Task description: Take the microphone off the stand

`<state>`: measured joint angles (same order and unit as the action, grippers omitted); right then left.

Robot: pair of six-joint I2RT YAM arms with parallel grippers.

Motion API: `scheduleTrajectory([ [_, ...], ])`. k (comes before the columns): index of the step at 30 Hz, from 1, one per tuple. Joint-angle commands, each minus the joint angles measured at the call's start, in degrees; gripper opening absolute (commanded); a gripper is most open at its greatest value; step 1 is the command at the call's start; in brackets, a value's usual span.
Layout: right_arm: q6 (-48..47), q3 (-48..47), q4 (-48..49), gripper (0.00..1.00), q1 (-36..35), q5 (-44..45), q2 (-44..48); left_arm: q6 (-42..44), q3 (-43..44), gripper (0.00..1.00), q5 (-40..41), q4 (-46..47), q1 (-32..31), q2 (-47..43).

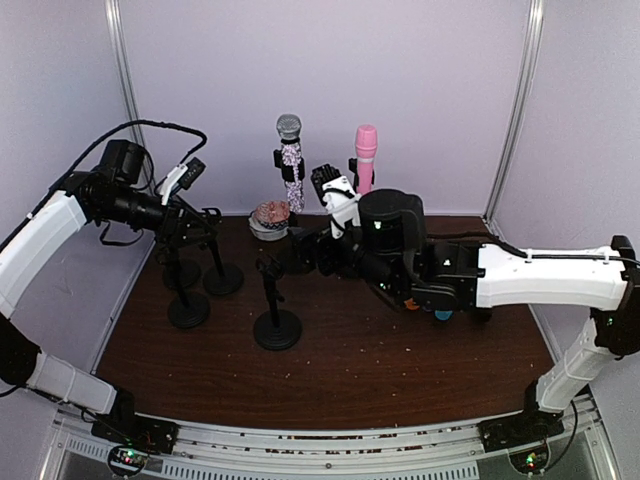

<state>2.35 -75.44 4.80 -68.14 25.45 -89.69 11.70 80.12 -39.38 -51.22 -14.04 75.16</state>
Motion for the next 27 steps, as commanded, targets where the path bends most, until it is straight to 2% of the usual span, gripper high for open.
scheduleTrajectory([
  [1,3.1,-5.8,-4.7,0.91,0.3,-7.3,-4.4,1.1,0.5,0.69,0.1,-0.1,0.9,-1.1],
  [5,2.7,-8.6,-7.7,0.91,0.6,-10.1,-8.4,1.7,0.9,0.69,0.0,-1.1,1.8,-1.3],
  [11,4.7,-2.7,-6.3,0.94,1.3,-12.6,-10.7,4.6,1.2,0.72,-0.4,-3.2,5.1,-1.7],
  [14,4.0,-4.2,-7.4,0.94,1.4,-12.5,-13.4,6.3,1.3,0.73,-0.4,-4.5,6.7,-1.7],
  [19,2.1,-7.4,-10.3,0.94,1.6,-11.4,-15.2,7.9,-1.1,0.79,-5.9,-4.6,6.8,-1.7],
  [23,3.5,-0.4,-7.1,0.95,1.9,-10.8,-9.1,7.3,-4.3,0.82,-3.7,0.5,-0.5,-0.7],
  [27,7.0,7.9,-6.3,0.97,1.9,-6.2,-0.8,6.2,-4.4,0.84,-0.9,4.0,-8.1,3.2],
])
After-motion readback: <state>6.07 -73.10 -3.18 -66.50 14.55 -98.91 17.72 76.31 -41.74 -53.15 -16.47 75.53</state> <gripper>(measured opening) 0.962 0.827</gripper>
